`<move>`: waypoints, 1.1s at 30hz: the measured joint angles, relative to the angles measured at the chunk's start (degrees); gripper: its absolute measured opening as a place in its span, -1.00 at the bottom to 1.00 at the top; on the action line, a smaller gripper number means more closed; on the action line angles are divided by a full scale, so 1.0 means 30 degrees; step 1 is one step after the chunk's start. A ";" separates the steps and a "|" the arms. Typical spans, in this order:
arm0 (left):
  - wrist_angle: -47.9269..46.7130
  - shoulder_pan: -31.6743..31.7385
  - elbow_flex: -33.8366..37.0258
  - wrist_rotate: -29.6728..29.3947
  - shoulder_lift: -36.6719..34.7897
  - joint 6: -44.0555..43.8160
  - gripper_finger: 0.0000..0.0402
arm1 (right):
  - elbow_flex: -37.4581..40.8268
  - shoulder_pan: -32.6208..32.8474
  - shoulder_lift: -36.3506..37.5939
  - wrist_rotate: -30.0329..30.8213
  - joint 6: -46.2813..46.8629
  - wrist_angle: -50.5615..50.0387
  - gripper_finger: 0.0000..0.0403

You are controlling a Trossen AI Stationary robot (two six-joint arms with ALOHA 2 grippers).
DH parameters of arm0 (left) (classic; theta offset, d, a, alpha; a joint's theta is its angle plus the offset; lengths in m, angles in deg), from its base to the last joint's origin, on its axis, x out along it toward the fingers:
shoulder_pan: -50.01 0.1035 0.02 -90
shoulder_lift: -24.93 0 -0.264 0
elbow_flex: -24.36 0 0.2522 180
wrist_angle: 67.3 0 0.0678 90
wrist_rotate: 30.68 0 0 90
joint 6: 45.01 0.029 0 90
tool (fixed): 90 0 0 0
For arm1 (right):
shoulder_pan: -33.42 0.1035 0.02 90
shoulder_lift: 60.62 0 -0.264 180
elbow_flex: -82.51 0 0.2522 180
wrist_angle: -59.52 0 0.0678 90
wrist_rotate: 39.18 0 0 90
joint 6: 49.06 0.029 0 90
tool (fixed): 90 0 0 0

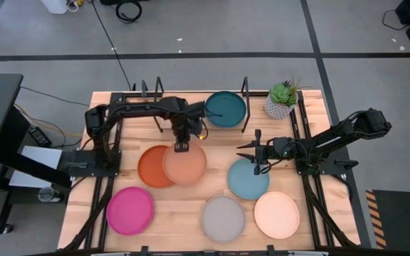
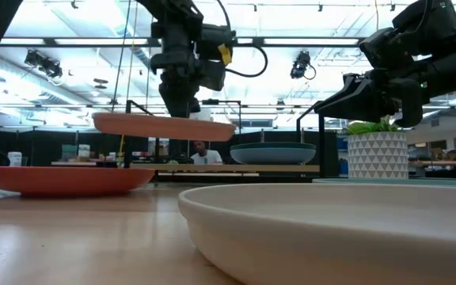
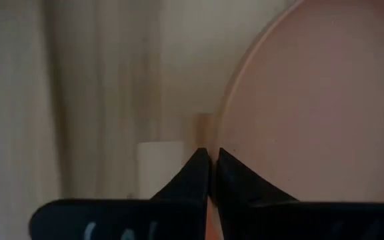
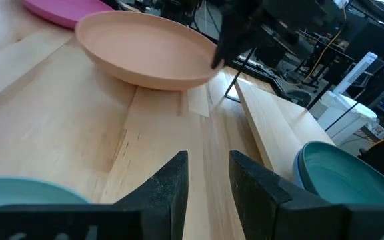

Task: Place and stack plates onto a shelf
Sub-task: Put the light orange plate on the shelf

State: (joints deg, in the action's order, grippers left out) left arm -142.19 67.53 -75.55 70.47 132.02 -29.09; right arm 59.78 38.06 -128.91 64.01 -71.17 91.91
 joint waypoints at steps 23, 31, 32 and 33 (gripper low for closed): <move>0.1719 0.5047 0.0000 -0.0175 0.0000 0.3927 -0.91 | 0.0002 -0.0002 0.0000 -0.0386 -0.0036 0.0000 -0.43; 0.2825 0.6647 -0.0036 -0.0110 0.0000 0.4828 -0.91 | 0.0007 -0.0094 0.0000 -0.0390 -0.0022 0.0035 -0.43; 0.2849 0.6829 -0.0036 -0.0055 0.0000 0.4920 -0.91 | 0.0007 -0.0152 0.0000 -0.0386 0.0019 0.0044 -0.43; 0.2849 0.7006 -0.0036 -0.0044 0.0000 0.4931 -0.91 | 0.0007 -0.0224 0.0000 -0.0389 0.0094 0.0036 -0.43</move>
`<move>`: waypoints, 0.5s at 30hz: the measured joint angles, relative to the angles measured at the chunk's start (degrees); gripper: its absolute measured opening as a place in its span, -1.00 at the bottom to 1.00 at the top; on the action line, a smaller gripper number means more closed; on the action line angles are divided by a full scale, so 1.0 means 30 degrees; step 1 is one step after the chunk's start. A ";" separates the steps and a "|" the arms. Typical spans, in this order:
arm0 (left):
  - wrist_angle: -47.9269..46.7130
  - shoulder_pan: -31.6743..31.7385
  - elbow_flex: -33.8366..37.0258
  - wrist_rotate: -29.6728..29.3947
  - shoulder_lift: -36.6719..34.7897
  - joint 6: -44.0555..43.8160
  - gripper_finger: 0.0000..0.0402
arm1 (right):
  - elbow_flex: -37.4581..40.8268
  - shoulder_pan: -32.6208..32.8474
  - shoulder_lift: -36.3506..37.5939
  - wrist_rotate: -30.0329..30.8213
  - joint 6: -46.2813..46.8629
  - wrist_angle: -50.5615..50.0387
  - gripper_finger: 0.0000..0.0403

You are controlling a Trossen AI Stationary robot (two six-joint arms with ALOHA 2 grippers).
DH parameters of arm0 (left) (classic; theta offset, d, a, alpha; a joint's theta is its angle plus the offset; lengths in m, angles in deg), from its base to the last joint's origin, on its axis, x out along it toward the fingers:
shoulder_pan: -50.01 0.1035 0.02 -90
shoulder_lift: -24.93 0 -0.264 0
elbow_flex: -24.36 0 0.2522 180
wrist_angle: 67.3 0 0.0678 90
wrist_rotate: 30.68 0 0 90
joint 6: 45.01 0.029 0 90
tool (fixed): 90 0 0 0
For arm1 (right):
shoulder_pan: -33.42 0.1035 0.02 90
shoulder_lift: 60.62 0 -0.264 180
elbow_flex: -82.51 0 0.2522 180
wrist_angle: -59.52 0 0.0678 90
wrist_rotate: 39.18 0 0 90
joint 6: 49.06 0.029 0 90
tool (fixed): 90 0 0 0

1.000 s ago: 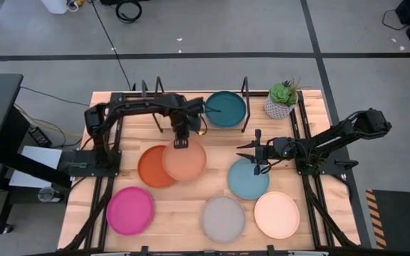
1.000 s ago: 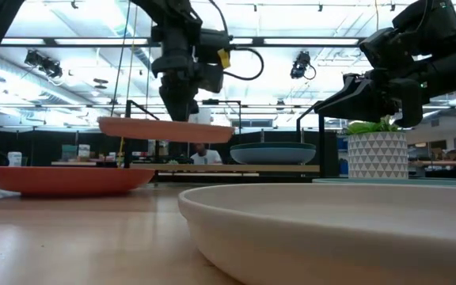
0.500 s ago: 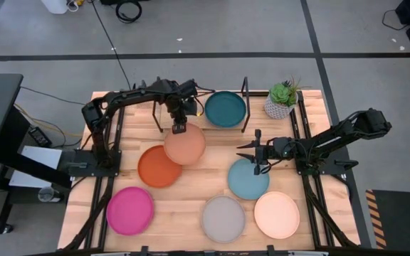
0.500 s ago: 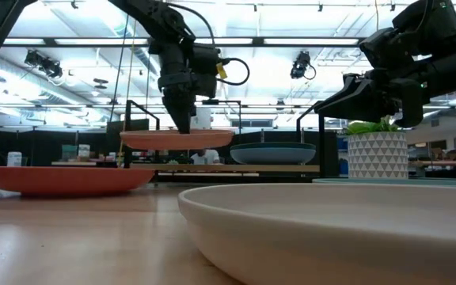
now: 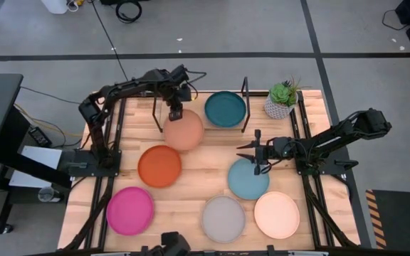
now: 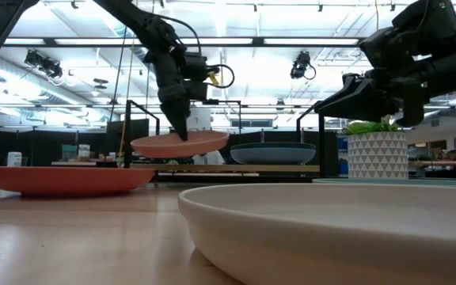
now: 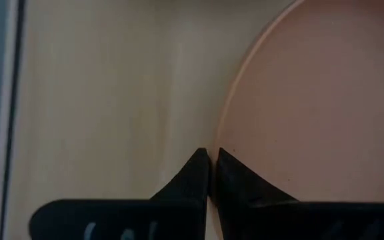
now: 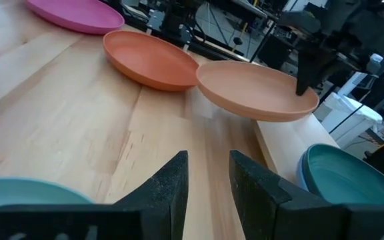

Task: Place and stack plates onto a shelf
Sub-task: Put the light orange plate on the shelf

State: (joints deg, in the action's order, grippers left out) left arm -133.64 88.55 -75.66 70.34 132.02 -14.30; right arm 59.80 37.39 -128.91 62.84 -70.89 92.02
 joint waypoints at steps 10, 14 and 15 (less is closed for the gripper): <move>-0.0037 0.1444 -0.2224 0.0073 0.0007 -0.0706 -0.91 | 0.0000 -0.0264 0.0000 -0.0489 0.0598 -0.0007 -0.43; -0.0022 0.2029 -0.2963 0.0095 0.0007 -0.1443 -0.91 | 0.0000 -0.0242 0.0000 -0.0545 0.0813 -0.0023 -0.43; -0.0053 0.2196 -0.2987 0.0095 0.0007 -0.1533 -0.91 | 0.0000 -0.0242 0.0000 -0.0551 0.0862 -0.0029 -0.43</move>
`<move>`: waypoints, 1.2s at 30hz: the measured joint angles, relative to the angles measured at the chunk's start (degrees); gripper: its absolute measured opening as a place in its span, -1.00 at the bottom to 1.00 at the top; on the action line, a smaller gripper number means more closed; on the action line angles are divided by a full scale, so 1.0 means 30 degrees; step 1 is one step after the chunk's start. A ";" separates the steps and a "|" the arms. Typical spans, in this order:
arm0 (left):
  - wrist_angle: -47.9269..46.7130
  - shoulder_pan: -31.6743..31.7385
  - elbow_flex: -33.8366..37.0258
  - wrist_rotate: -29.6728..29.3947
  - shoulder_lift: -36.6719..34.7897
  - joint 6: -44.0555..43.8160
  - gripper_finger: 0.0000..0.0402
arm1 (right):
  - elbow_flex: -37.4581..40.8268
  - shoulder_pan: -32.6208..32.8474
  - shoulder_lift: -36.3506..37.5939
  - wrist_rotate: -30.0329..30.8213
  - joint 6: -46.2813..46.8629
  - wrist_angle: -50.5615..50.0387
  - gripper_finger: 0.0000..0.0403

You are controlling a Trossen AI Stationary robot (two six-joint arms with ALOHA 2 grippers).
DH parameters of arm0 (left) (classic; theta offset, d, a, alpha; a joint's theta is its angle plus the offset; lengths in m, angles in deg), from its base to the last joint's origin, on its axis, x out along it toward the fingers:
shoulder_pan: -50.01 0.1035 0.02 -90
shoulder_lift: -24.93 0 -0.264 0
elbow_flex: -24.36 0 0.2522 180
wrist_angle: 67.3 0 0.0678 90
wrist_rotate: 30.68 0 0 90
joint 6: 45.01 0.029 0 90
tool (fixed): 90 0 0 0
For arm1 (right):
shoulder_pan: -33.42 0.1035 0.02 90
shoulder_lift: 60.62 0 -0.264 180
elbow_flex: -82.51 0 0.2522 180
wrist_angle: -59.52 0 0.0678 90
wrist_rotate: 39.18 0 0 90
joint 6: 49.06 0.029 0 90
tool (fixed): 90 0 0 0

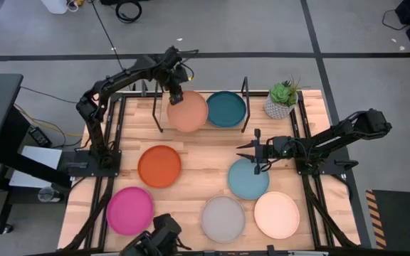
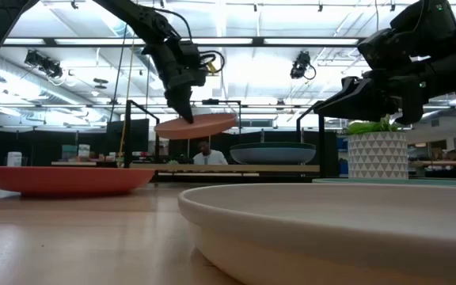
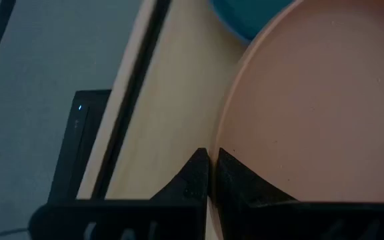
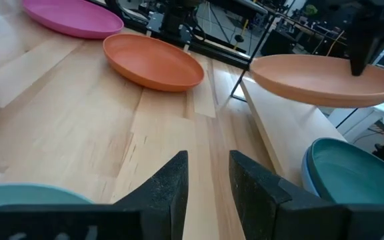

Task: Place and stack plates onto a shelf
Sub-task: Put the light orange plate on the shelf

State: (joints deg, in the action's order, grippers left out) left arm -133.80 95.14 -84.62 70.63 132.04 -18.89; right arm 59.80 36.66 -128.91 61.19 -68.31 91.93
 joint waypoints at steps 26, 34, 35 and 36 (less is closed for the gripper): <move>0.0031 0.0597 -0.0007 -0.2175 0.1435 -0.3058 -0.91 | 0.0211 -0.0003 0.0000 -0.0024 0.0005 0.0168 -0.43; -0.0042 0.0506 -0.0007 -0.2288 0.1443 -0.2975 -0.90 | 0.0211 -0.0007 0.0000 -0.0029 0.0007 0.0160 -0.43; -0.0051 0.0508 -0.0007 -0.2288 0.1443 -0.2967 -0.90 | 0.0211 0.0000 0.0000 -0.0029 0.0007 0.0160 -0.43; -0.0049 0.0508 -0.0007 -0.2288 0.1443 -0.2885 -0.90 | 0.0211 0.0000 0.0000 -0.0029 0.0007 0.0160 -0.43</move>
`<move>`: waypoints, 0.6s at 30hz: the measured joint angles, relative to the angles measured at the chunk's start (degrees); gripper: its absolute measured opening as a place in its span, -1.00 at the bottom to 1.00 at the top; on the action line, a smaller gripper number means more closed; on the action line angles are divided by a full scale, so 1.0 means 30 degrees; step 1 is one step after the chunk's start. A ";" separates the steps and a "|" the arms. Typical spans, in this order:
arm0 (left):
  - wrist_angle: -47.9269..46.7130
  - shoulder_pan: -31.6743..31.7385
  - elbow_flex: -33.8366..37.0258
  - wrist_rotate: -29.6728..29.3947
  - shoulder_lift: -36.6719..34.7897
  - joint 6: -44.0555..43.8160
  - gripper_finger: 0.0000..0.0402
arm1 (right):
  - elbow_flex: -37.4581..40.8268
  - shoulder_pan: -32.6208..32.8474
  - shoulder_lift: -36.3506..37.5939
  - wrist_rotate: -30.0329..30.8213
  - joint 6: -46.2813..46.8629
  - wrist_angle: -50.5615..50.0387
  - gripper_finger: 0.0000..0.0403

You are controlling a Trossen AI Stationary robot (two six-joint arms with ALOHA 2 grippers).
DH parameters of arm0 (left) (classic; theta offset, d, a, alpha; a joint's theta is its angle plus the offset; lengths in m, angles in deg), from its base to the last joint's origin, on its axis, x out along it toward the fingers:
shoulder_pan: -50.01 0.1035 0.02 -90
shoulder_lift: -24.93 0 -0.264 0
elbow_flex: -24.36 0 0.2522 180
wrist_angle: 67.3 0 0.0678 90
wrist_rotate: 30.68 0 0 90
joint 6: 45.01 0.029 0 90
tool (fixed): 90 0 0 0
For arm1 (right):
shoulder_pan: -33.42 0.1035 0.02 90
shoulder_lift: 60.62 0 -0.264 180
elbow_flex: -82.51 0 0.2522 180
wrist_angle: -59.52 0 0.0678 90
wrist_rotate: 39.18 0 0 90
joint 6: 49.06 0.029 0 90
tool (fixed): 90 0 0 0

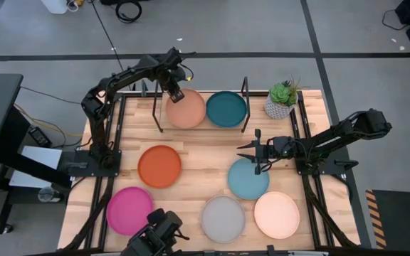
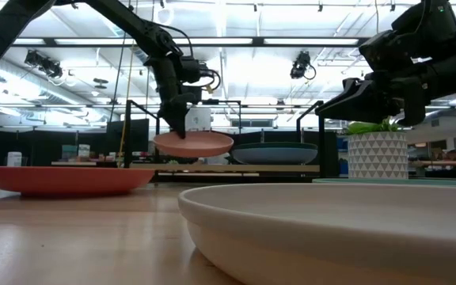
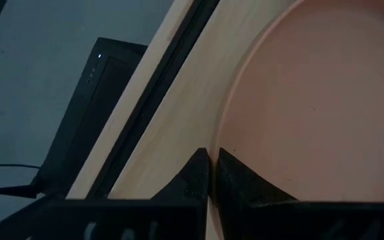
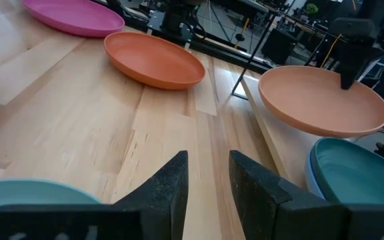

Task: Place and stack plates onto a shelf
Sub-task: Put the light orange plate on the shelf

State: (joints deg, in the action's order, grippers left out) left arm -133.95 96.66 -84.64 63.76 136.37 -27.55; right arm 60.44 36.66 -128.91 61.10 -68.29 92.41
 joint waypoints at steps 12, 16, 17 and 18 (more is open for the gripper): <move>-0.0160 -0.0095 0.0000 -0.0773 0.0000 0.4968 -0.90 | 0.0000 -0.0005 0.0000 0.0000 0.0007 -0.0039 -0.43; -0.0005 -0.0151 0.0000 -0.0833 0.0000 0.7375 -0.90 | -0.0007 0.0000 0.0000 0.0000 0.0007 -0.0144 -0.43; 0.0064 -0.0184 0.0000 -0.0881 0.0000 0.7795 -0.90 | -0.0007 -0.0006 0.0000 0.0000 0.0007 -0.0159 -0.43; 0.0124 -0.0182 0.0000 -0.0888 0.0000 0.8109 -0.90 | -0.0007 -0.0001 0.0000 0.0000 0.0007 -0.0160 -0.43</move>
State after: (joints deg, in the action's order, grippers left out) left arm -133.57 96.11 -84.64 61.10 136.37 -3.22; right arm 60.41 36.66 -128.91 61.10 -68.27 91.93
